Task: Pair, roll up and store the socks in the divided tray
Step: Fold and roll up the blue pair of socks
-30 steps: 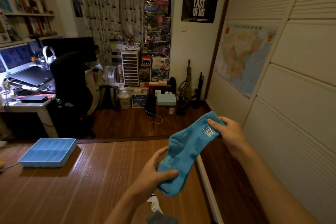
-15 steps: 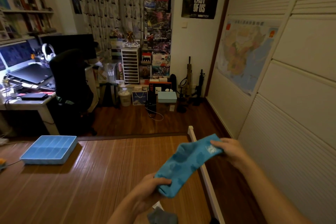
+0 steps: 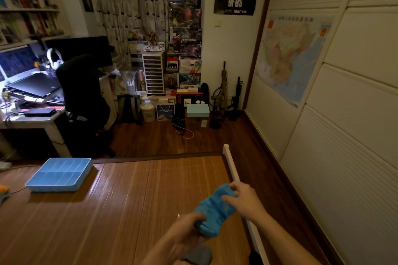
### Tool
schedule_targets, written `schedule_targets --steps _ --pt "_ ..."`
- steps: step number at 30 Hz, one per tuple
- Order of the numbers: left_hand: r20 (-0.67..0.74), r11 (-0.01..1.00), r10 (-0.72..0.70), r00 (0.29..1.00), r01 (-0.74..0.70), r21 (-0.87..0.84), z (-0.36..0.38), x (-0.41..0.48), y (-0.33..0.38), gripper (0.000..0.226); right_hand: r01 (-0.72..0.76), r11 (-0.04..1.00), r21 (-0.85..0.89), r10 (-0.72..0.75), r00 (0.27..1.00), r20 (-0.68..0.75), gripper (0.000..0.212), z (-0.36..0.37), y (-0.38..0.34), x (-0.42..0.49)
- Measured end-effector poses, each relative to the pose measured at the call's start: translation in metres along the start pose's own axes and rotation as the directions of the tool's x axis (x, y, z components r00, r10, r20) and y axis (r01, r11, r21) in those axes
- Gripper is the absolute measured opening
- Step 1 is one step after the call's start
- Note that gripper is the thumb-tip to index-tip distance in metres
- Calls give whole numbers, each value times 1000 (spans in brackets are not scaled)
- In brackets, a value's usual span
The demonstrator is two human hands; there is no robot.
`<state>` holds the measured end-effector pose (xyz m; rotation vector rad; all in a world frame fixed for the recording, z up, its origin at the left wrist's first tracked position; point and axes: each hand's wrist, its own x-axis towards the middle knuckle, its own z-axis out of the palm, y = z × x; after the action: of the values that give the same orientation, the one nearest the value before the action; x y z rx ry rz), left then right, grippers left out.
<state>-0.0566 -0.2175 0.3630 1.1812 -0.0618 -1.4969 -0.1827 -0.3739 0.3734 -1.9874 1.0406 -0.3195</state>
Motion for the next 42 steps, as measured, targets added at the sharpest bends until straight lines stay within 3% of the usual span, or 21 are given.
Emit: schedule_targets --steps 5,11,15,18,20,22,23,24,25,27,29,32,34,39,42 --pt "14 996 -4 1000 5 -93 7 -4 10 35 206 965 -163 -181 971 155 26 31 -23 -26" --pt "-34 979 30 999 -37 -200 7 -4 16 39 290 934 -209 -293 956 17 28 36 -29 -30" --pt "-32 966 68 997 -74 -247 3 -2 16 52 396 846 -358 -418 908 18 32 40 -30 -34" --pt "7 975 109 994 -105 -198 -1 -6 18 44 491 832 -260 -488 869 78 28 38 -32 -37" --pt "-12 981 157 987 -158 -115 -3 -5 18 45 448 894 -2 -448 894 -30 16 33 -34 -38" --pt "15 975 207 978 -205 -87 -4 -5 17 53 313 917 247 -244 930 -274 10 24 -37 -32" --pt "51 972 224 973 -220 -86 -4 -6 17 55 220 915 338 -105 939 -328 15 17 -41 -28" --pt "85 969 237 968 -230 -87 -4 -7 18 56 101 888 449 32 960 -278 23 10 -45 -25" --pt "119 967 249 961 -240 -82 -3 -10 19 57 -45 818 573 151 979 -139 31 5 -46 -20" --pt "185 963 268 946 -262 -58 -2 -13 20 63 -280 627 727 216 959 183 39 -3 -48 -13" --pt "236 962 272 933 -273 -28 0 -14 20 68 -334 619 711 168 941 295 44 -10 -46 -12" --pt "275 959 271 922 -283 1 1 -15 21 69 -187 741 645 99 980 170 46 -20 -46 -7" --pt "283 958 267 921 -285 22 1 -14 22 68 -137 751 645 86 990 110 38 -23 -48 -4" --pt "307 964 215 927 -251 83 1 -16 26 62 -145 814 563 47 982 185 33 -31 -53 -3" --pt "334 969 174 926 -222 109 -2 -18 26 52 -97 840 533 12 987 160 29 -37 -56 -2"
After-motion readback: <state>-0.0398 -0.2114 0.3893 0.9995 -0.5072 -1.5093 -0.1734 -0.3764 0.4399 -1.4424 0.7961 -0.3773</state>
